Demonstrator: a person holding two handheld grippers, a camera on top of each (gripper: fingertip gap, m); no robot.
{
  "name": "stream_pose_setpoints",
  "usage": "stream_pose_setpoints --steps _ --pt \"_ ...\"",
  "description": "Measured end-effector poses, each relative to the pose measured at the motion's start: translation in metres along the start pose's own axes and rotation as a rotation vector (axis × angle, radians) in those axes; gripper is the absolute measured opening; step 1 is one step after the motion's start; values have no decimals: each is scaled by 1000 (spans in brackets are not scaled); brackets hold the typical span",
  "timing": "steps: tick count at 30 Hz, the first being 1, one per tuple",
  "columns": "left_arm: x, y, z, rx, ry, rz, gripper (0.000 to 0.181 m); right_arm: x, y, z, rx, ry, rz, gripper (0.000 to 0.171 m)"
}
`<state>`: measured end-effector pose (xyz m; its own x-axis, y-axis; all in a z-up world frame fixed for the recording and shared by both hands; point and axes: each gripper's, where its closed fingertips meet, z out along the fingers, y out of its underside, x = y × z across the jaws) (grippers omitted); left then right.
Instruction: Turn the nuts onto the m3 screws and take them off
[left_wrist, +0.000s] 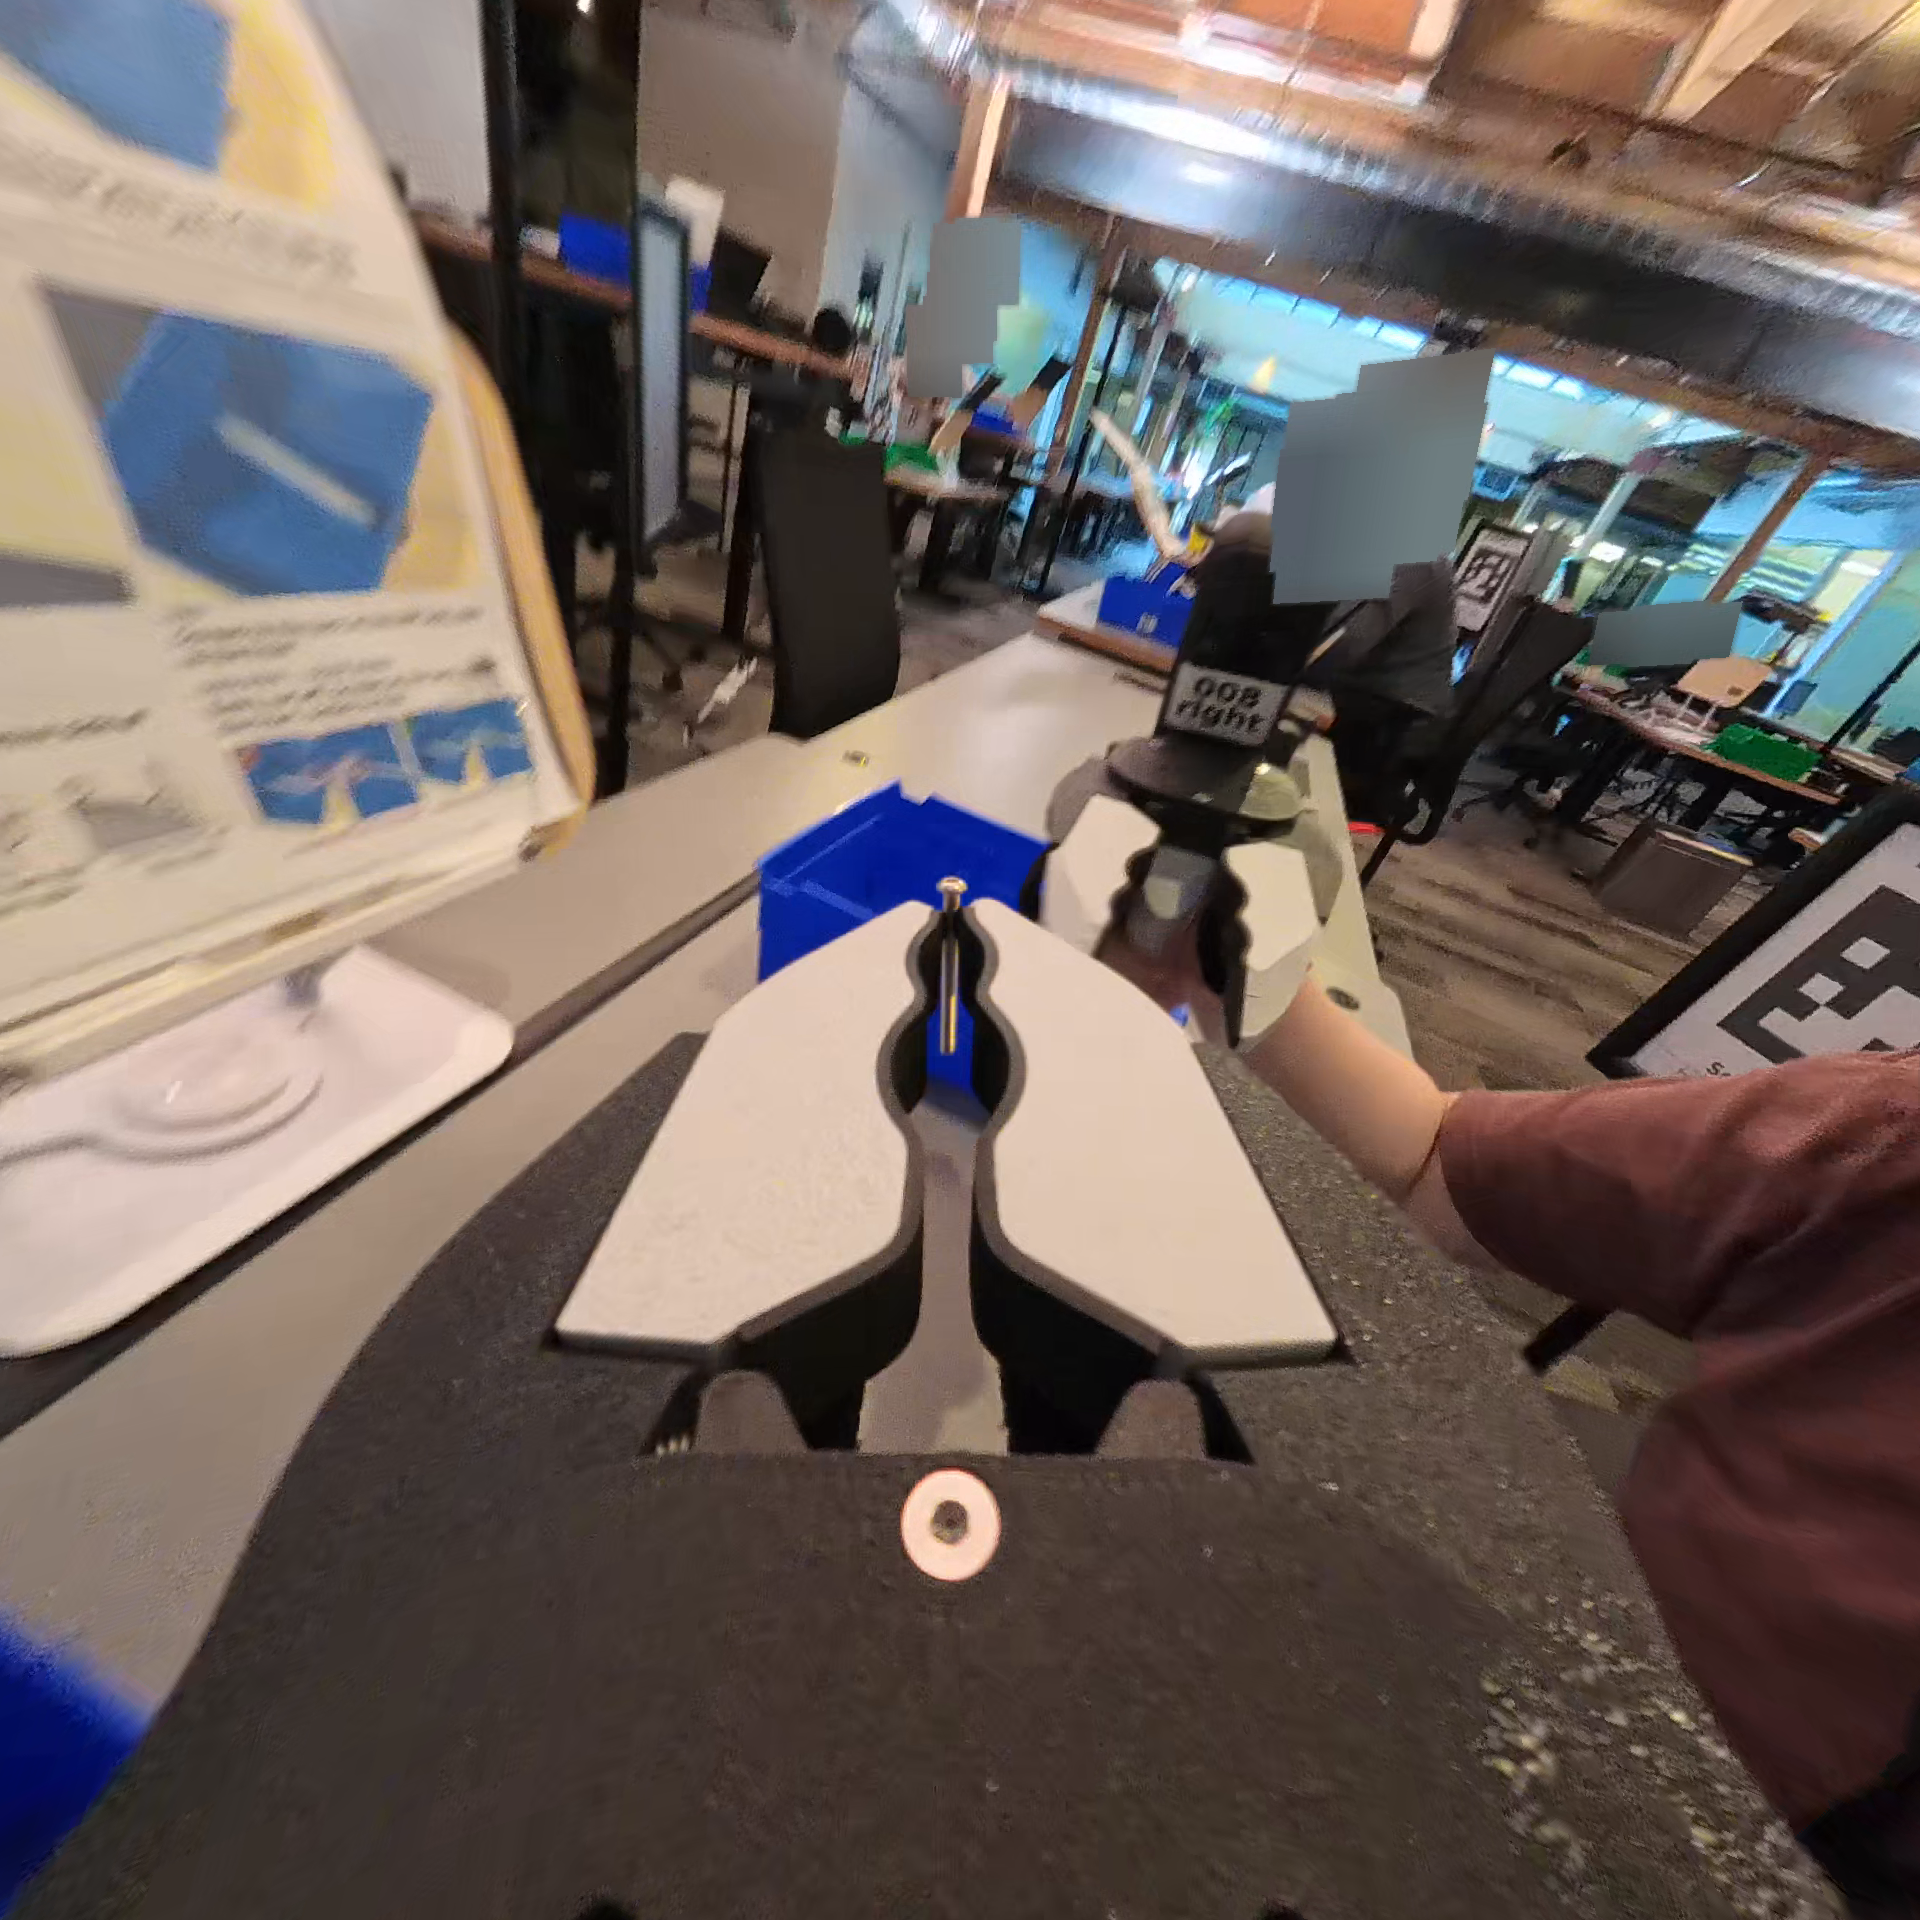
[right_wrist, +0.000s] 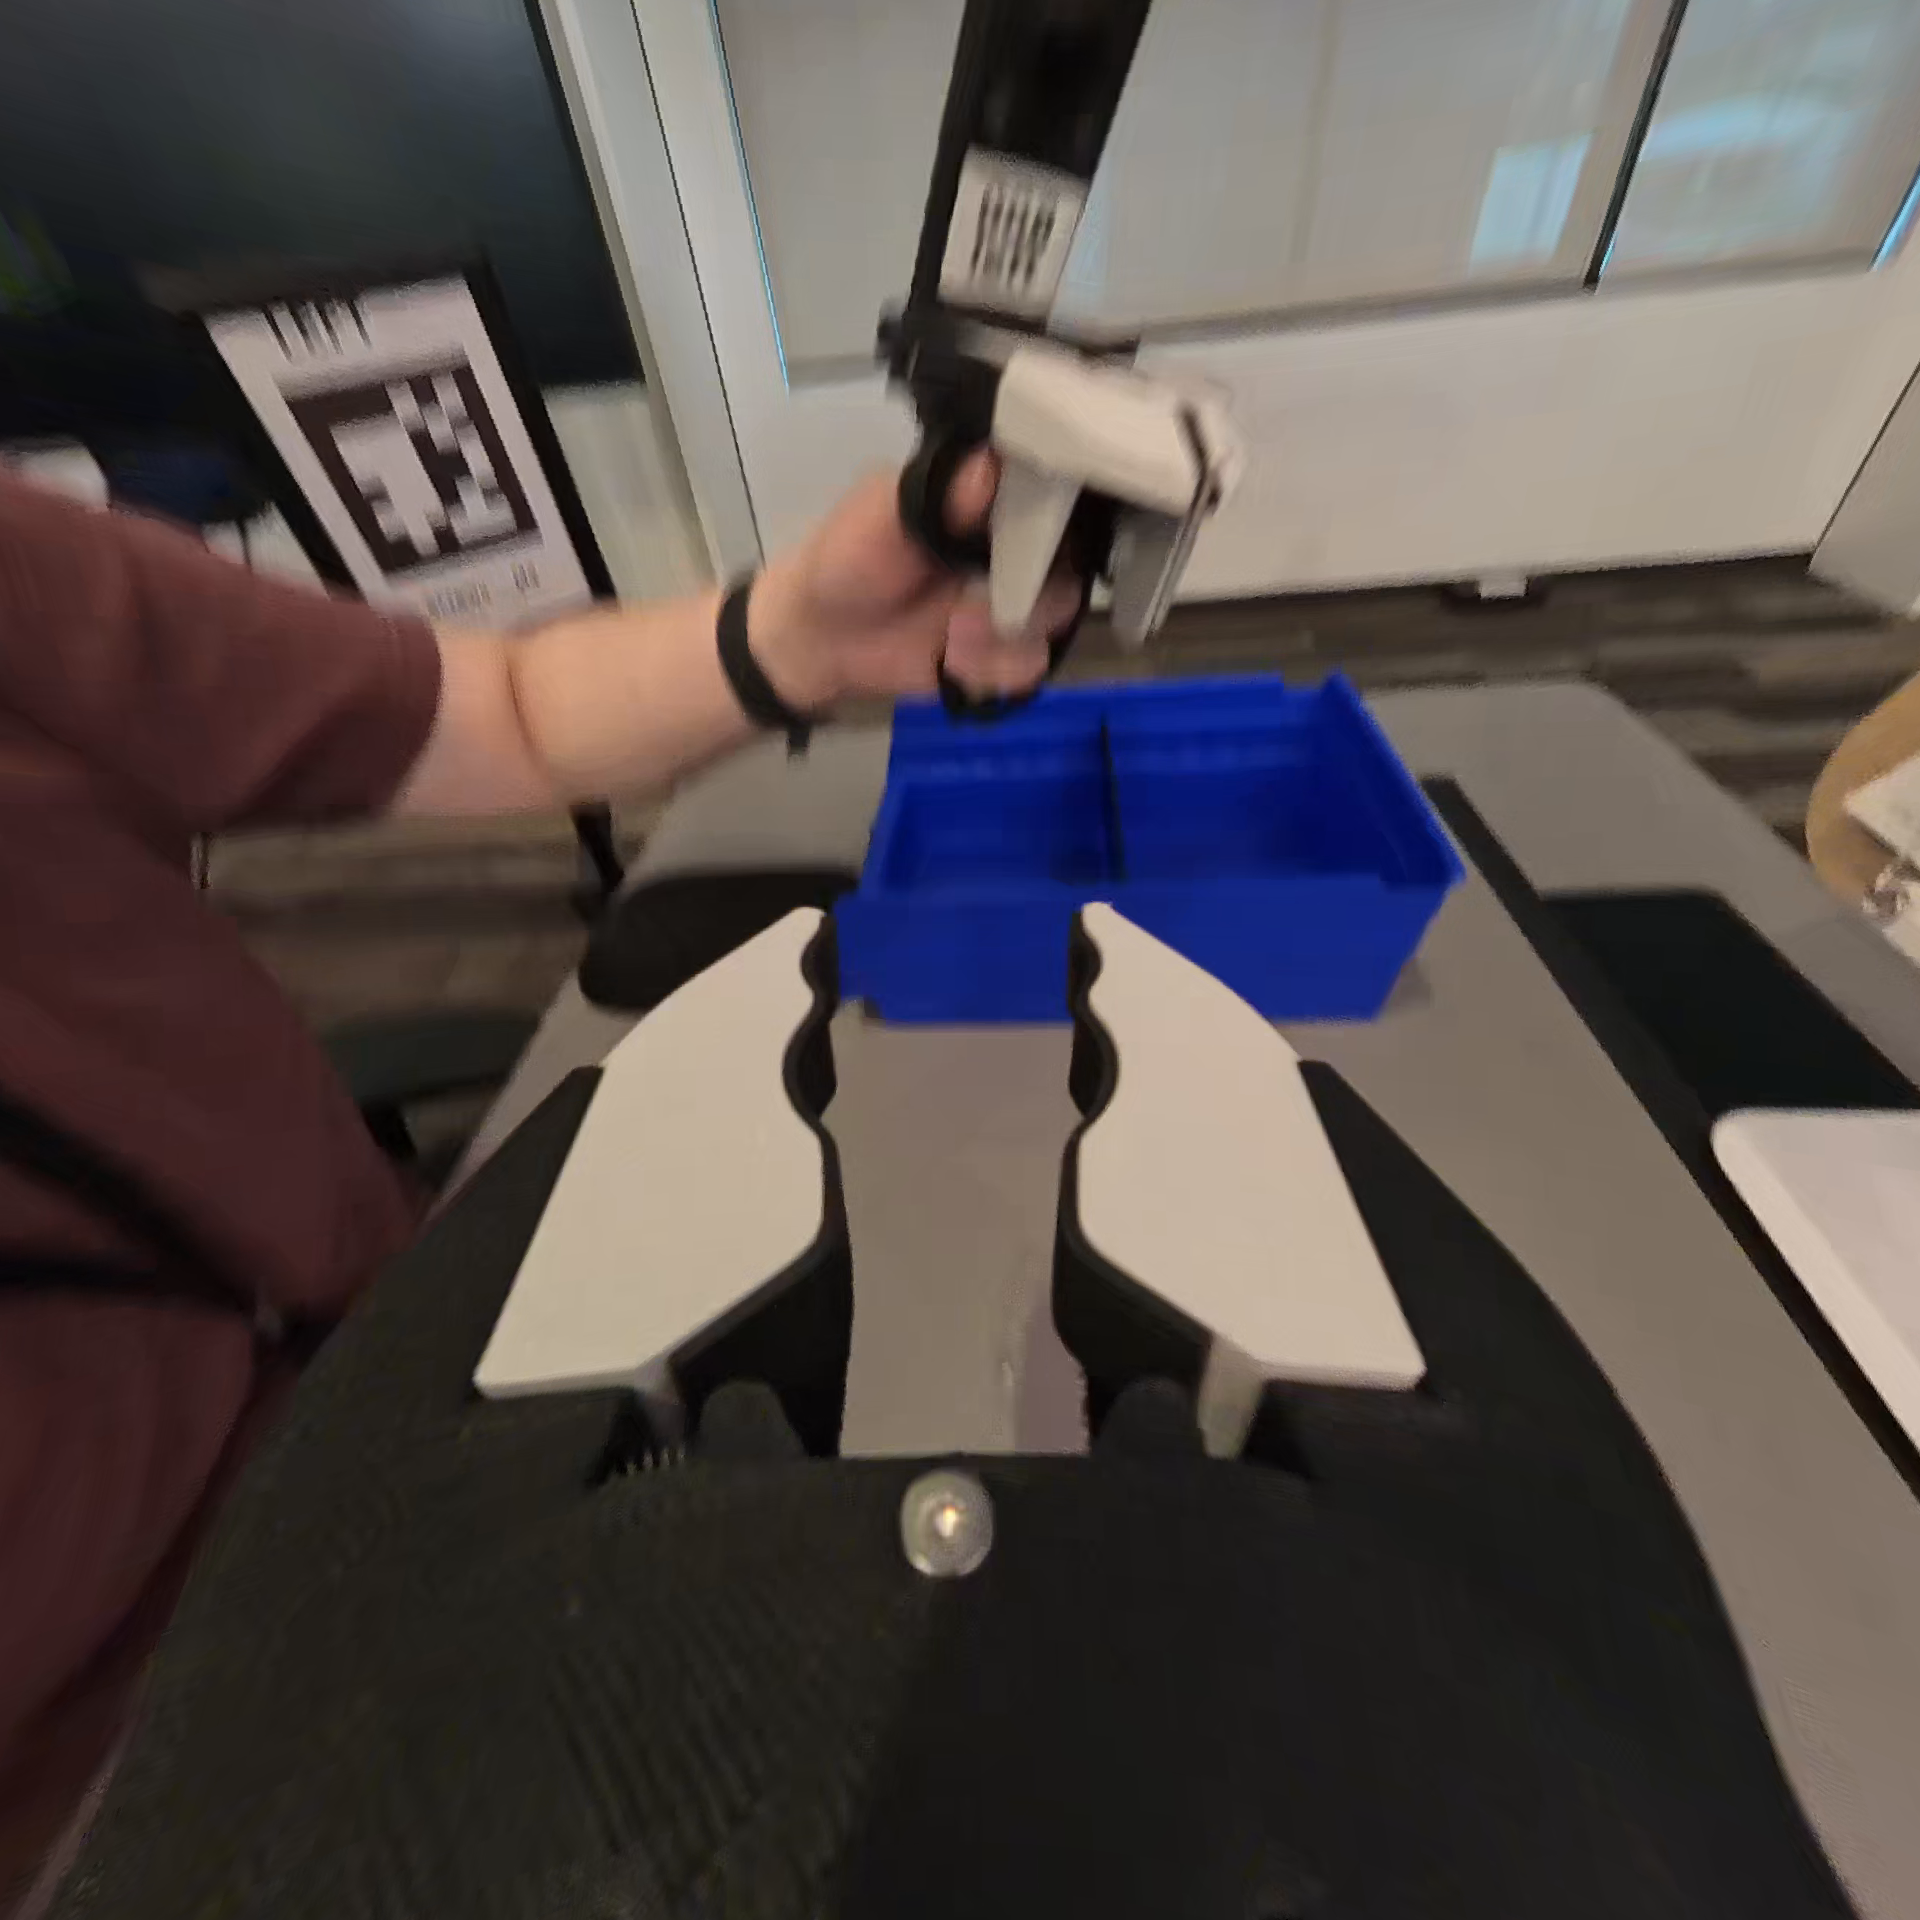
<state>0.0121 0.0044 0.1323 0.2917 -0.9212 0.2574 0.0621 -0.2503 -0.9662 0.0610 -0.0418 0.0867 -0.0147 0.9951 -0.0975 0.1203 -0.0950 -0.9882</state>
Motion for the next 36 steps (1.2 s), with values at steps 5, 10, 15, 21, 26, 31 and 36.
stream_pose_setpoints --steps 5,10,15,21,26,31,36 --pt "49 11 37 0 57 100 2 3 -23 1 96 161 -25 39" --pt "68 15 49 -16 69 124 2 -5 -23 -3 63 134 -21 29" --pt "73 18 53 -48 49 150 2 -9 -25 -5 74 100 -24 26" --pt "66 17 50 -47 0 92 23 -6 -20 -9 52 113 -129 3" --pt "58 28 33 -151 -11 -137 29 7 -11 -16 -17 309 -607 3" --pt "71 50 27 -344 88 -490 36 5 -2 -10 -137 489 -1097 3" --pt "76 74 23 -556 110 -707 45 -10 0 5 -166 567 -1366 3"
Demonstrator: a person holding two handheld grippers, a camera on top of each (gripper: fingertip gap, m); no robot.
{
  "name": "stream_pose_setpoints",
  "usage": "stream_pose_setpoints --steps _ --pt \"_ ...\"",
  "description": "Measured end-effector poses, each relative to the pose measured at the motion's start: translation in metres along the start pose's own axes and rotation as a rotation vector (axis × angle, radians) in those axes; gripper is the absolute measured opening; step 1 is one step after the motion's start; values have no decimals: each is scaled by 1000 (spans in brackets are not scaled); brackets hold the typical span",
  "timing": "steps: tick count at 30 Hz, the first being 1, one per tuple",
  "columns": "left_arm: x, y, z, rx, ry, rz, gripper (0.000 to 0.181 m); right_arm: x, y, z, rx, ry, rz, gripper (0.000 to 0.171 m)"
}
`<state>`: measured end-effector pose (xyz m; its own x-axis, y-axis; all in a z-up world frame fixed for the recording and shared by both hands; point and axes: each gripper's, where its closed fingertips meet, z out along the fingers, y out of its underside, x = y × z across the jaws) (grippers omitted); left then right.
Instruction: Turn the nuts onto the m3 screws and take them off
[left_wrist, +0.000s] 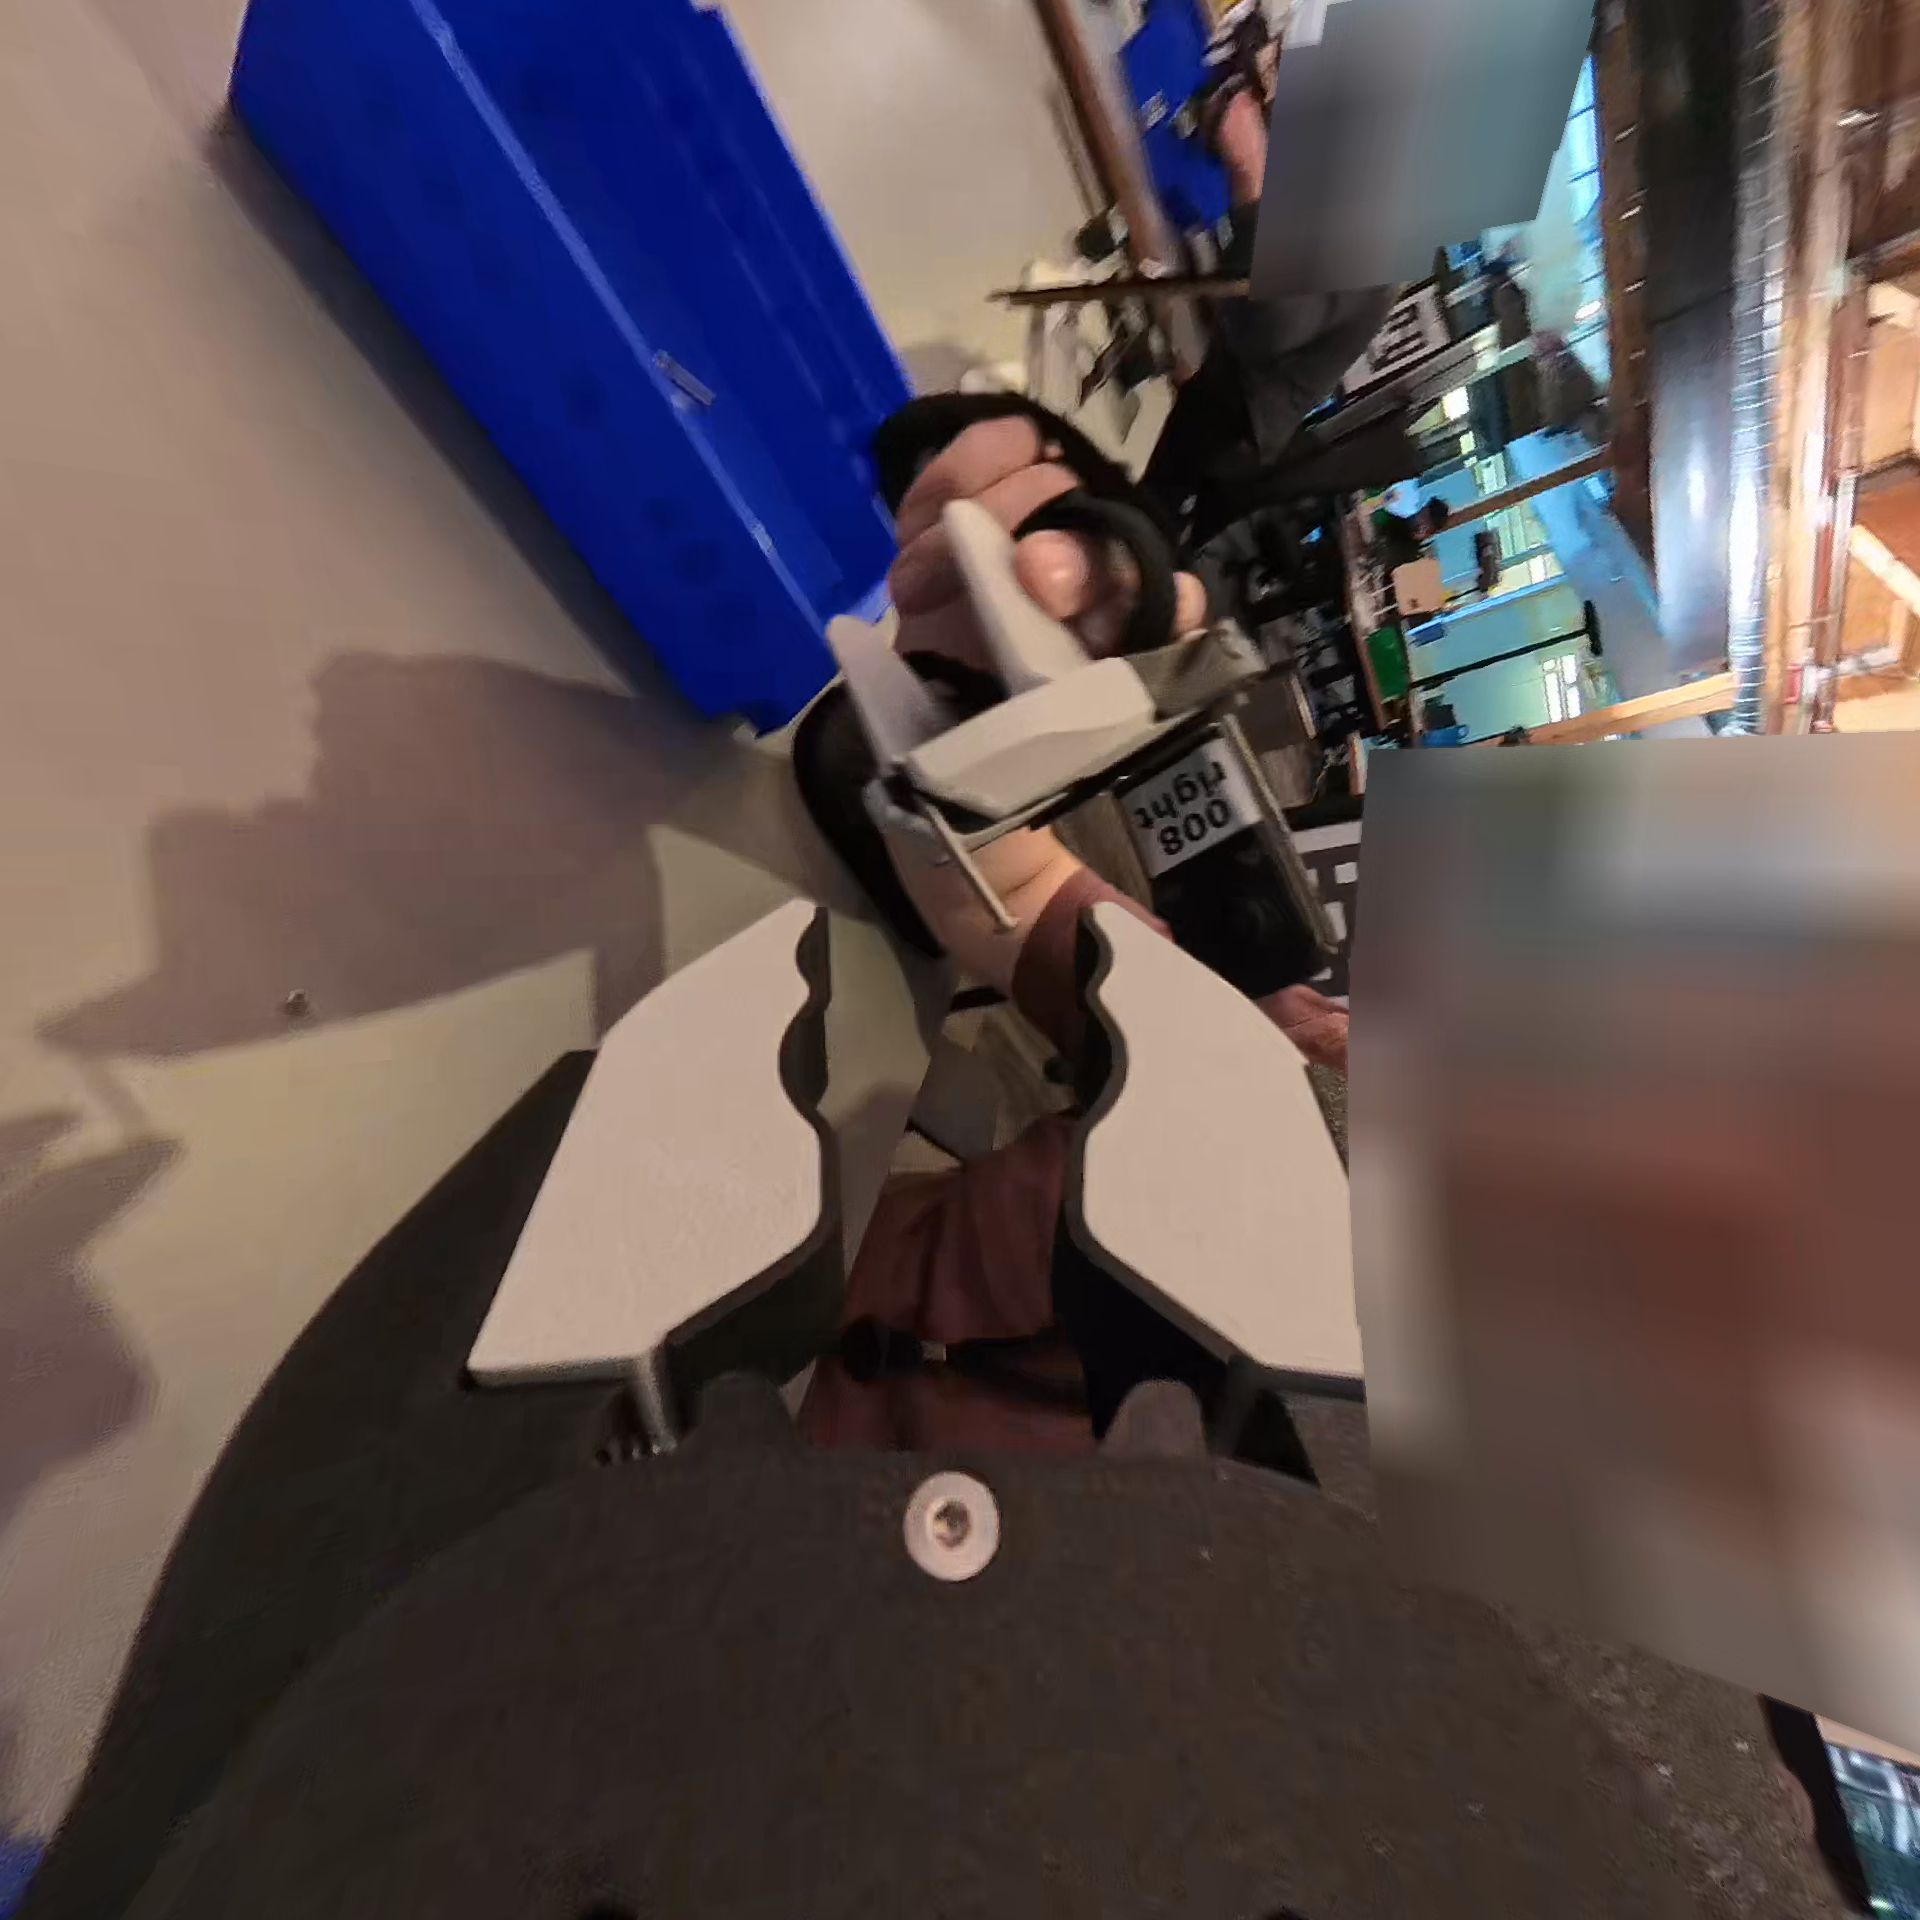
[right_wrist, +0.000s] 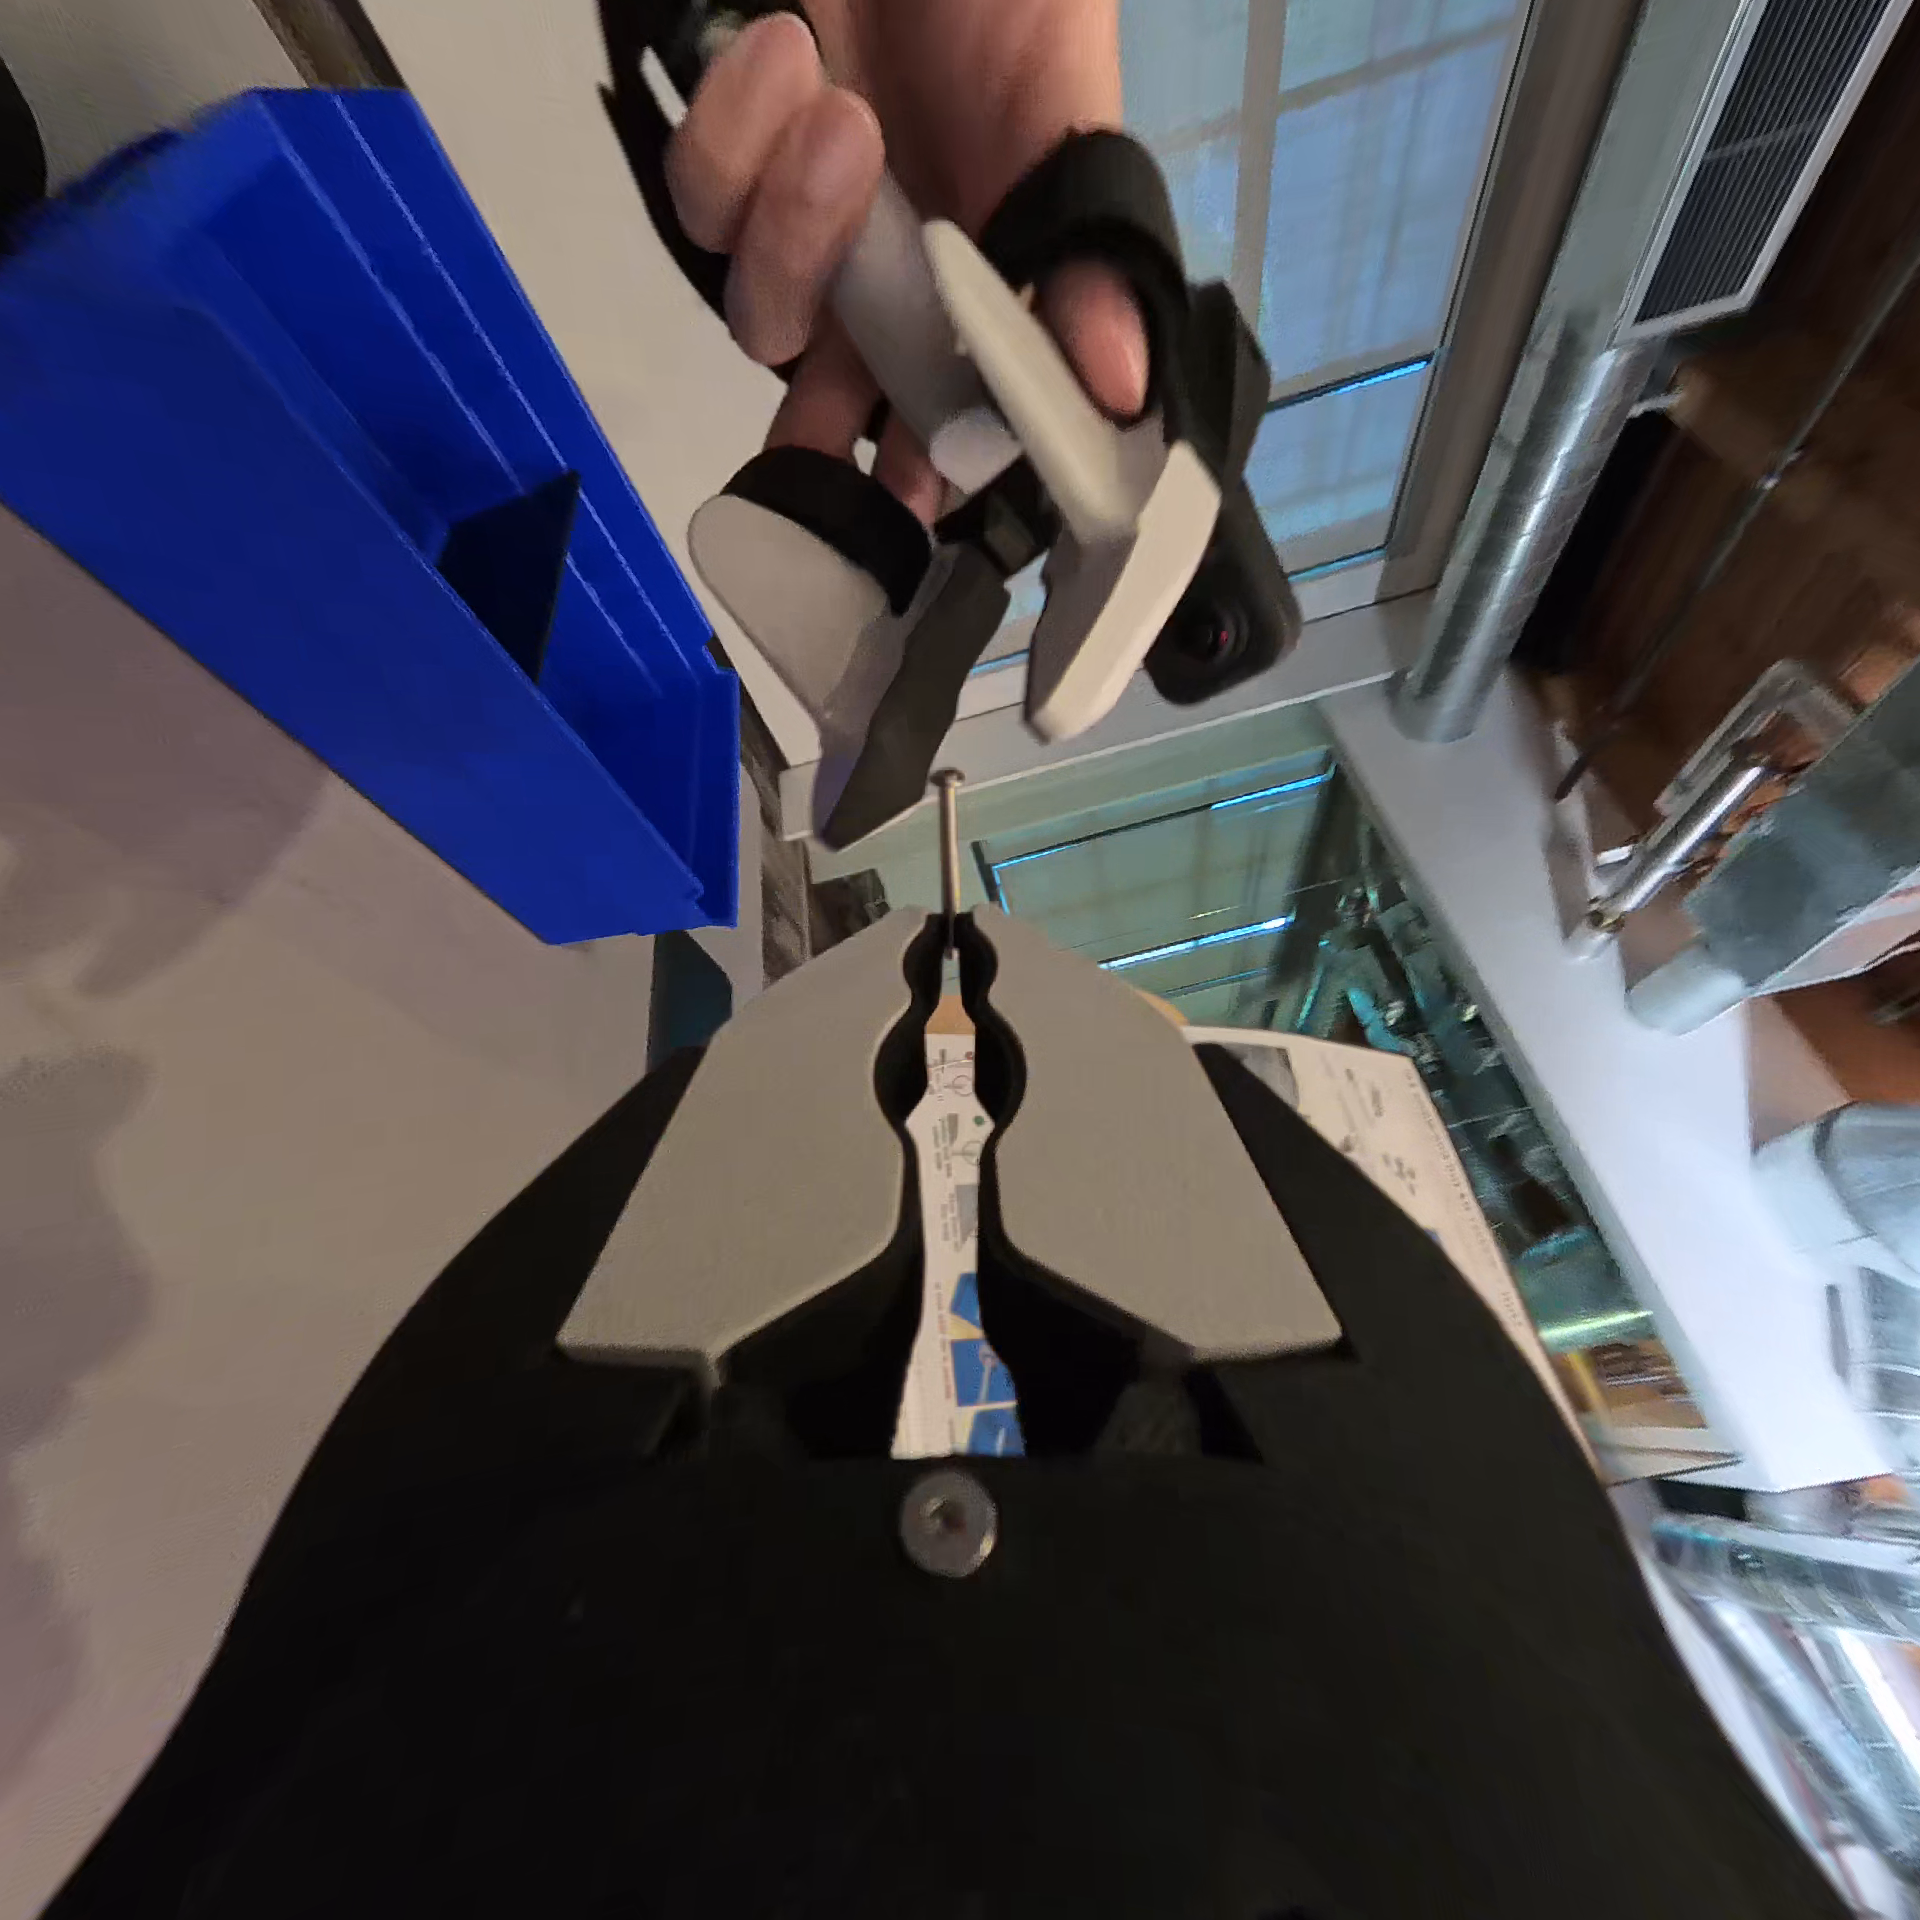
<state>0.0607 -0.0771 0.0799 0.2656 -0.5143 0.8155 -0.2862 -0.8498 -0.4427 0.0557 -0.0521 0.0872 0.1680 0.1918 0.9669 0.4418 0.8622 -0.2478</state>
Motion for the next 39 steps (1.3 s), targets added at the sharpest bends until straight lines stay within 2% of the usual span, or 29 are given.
stream_pose_setpoints --steps 2,5,9,14,18,29,34,39 --pt "-4 4 3 -27 4 -54 46 -2 -6 0 9 17 -45 3" --pt "0 3 3 -31 76 -122 36 -5 -8 2 0 14 -89 3" --pt "-6 10 6 -69 59 -117 32 -6 -6 2 -7 26 -118 3" --pt "-4 6 5 -39 102 -129 14 -9 -9 2 11 24 -131 4" --pt "-3 6 5 -38 122 -132 6 -8 -10 1 9 29 -144 3" --pt "-8 14 10 -80 132 -130 2 -10 -7 2 2 34 -153 5" --pt "-14 11 10 -31 132 -91 2 -9 -3 4 7 37 -73 11" --pt "-17 -7 -9 142 135 49 2 5 12 3 31 44 247 32"
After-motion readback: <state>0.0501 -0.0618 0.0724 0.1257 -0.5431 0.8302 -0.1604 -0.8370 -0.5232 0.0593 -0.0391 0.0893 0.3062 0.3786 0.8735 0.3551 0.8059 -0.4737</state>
